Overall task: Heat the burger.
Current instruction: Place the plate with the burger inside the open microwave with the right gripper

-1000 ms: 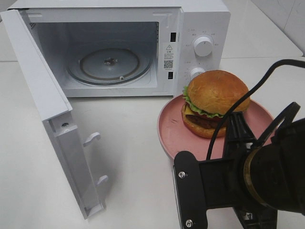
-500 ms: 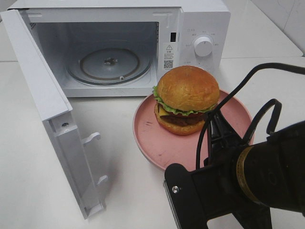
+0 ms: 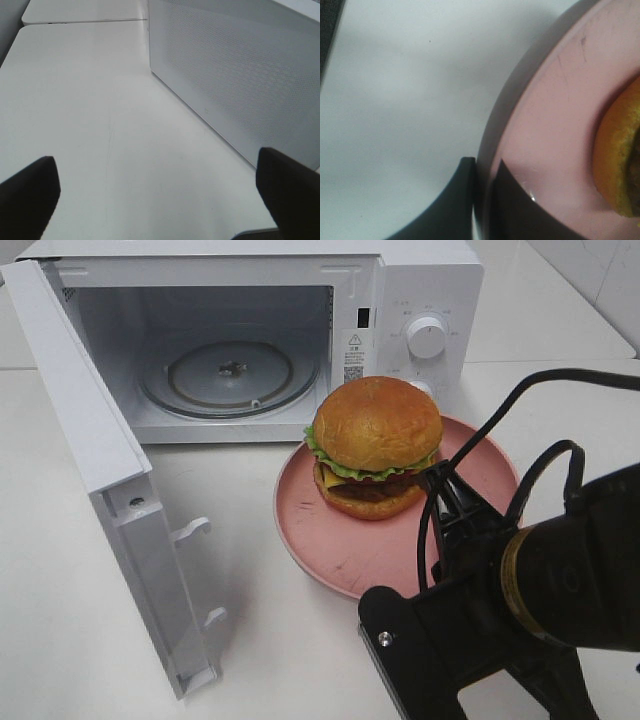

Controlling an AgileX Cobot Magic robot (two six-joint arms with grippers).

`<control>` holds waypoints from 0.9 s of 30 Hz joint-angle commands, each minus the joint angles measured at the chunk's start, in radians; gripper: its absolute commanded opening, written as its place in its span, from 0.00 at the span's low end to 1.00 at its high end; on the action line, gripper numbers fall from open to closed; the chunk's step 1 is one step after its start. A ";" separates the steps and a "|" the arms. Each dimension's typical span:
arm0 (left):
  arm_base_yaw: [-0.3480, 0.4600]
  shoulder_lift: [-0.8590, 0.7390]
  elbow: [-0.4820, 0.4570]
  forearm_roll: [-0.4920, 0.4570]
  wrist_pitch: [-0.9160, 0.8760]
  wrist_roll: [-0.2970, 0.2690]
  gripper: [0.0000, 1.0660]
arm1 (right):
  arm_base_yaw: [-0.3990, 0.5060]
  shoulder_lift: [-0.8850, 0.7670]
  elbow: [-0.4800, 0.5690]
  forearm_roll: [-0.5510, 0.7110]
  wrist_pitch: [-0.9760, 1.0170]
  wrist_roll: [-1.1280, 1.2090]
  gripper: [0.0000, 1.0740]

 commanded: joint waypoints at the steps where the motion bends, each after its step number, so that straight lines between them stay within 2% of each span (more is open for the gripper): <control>1: 0.002 -0.017 0.003 -0.006 -0.011 -0.007 0.94 | -0.047 -0.012 -0.004 -0.025 -0.087 -0.093 0.00; 5: 0.002 -0.017 0.003 -0.006 -0.011 -0.007 0.94 | -0.085 -0.012 -0.004 0.003 -0.149 -0.160 0.00; 7: 0.002 -0.017 0.003 -0.006 -0.011 -0.007 0.94 | -0.128 -0.012 -0.005 0.054 -0.211 -0.295 0.00; 9: 0.002 -0.017 0.003 -0.006 -0.011 -0.007 0.94 | -0.138 -0.012 -0.005 0.071 -0.219 -0.325 0.00; 12: 0.002 -0.017 0.003 -0.006 -0.011 -0.007 0.94 | -0.190 -0.012 -0.005 0.185 -0.257 -0.480 0.00; 14: 0.002 -0.017 0.003 -0.006 -0.011 -0.007 0.94 | -0.200 -0.012 -0.006 0.211 -0.262 -0.520 0.00; 15: 0.002 -0.017 0.003 -0.006 -0.011 -0.007 0.94 | -0.222 -0.012 -0.013 0.279 -0.262 -0.633 0.00; 16: 0.002 -0.017 0.003 -0.006 -0.011 -0.007 0.94 | -0.222 -0.012 -0.013 0.279 -0.262 -0.633 0.00; 17: 0.002 -0.017 0.003 -0.006 -0.011 -0.007 0.94 | -0.249 -0.012 -0.024 0.347 -0.260 -0.734 0.00; 18: 0.002 -0.017 0.003 -0.006 -0.011 -0.007 0.94 | -0.249 -0.012 -0.024 0.347 -0.260 -0.734 0.00; 20: 0.002 -0.017 0.003 -0.006 -0.011 -0.007 0.94 | -0.288 -0.012 -0.046 0.442 -0.260 -0.853 0.00; 27: 0.002 -0.017 0.003 -0.006 -0.011 -0.007 0.94 | -0.354 -0.012 -0.086 0.571 -0.257 -1.071 0.00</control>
